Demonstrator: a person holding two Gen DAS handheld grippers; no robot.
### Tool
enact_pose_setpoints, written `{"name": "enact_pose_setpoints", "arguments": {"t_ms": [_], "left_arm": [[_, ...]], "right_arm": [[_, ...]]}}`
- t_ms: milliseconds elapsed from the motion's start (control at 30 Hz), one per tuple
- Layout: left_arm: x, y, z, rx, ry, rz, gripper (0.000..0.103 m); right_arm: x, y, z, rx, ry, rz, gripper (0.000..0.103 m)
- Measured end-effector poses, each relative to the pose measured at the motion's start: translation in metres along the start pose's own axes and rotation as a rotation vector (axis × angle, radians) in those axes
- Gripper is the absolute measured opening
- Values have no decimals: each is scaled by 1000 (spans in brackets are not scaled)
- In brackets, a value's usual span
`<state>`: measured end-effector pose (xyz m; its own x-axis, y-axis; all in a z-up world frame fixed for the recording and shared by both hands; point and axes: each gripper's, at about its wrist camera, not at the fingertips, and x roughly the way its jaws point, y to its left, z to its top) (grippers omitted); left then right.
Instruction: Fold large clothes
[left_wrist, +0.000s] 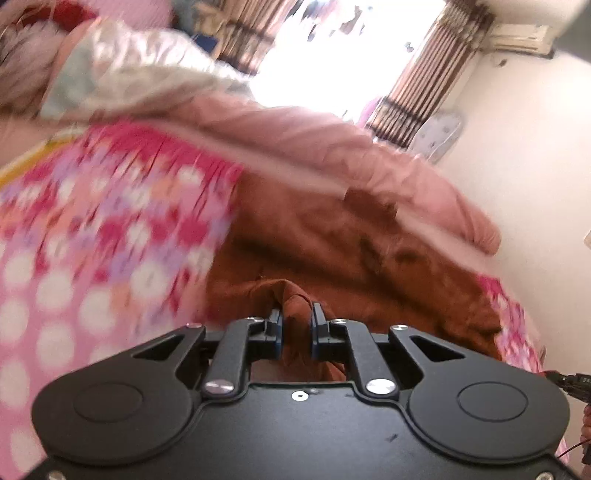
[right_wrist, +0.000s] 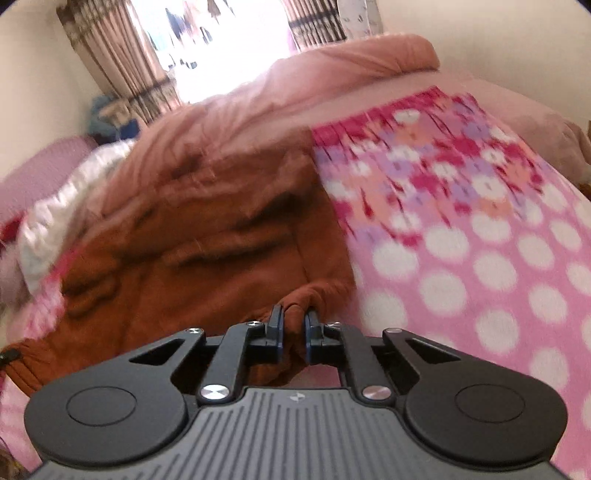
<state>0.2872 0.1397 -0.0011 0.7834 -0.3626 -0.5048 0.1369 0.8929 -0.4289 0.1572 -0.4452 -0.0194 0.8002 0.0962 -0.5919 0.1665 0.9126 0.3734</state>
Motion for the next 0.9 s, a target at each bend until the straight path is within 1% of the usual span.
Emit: {"name": "enact_pose_setpoints", "arguments": {"t_ms": [100, 167, 267, 333, 400, 467, 533, 600, 633, 667, 700, 733, 767, 833, 900], "left_arm": [[24, -10, 45, 12, -46, -6, 11], [48, -11, 76, 3, -64, -5, 11], [95, -9, 115, 5, -73, 27, 11], [130, -2, 133, -4, -60, 59, 12], [172, 9, 146, -23, -30, 98, 14], [208, 22, 151, -41, -1, 129, 21], [243, 36, 149, -57, 57, 149, 32], [268, 48, 144, -89, 110, 170, 34], [274, 54, 144, -105, 127, 166, 35], [274, 58, 145, -124, 124, 152, 35], [268, 61, 146, -143, 110, 134, 43], [255, 63, 152, -148, 75, 139, 58], [243, 60, 155, -130, 29, 167, 58], [214, 57, 162, -61, -38, 215, 59], [188, 57, 161, -24, -56, 227, 59]], "right_arm": [[9, 13, 43, 0, -67, 11, 10], [22, 23, 74, -9, -108, 2, 10], [57, 33, 123, -6, -131, -19, 10], [91, 36, 153, 14, -128, -44, 10], [128, 35, 174, 37, -118, -77, 10], [167, 29, 187, 62, -95, -103, 10], [211, 21, 192, 93, -54, -126, 11], [243, 15, 185, 101, -20, -156, 12], [257, 12, 181, 97, -8, -163, 13], [265, 10, 175, 98, -13, -166, 13], [268, 8, 170, 100, -25, -161, 13], [268, 5, 166, 97, -29, -151, 14], [265, 4, 165, 89, -33, -137, 18], [246, 7, 165, 50, -56, -115, 20], [219, 7, 162, 30, -94, -87, 33]]}}
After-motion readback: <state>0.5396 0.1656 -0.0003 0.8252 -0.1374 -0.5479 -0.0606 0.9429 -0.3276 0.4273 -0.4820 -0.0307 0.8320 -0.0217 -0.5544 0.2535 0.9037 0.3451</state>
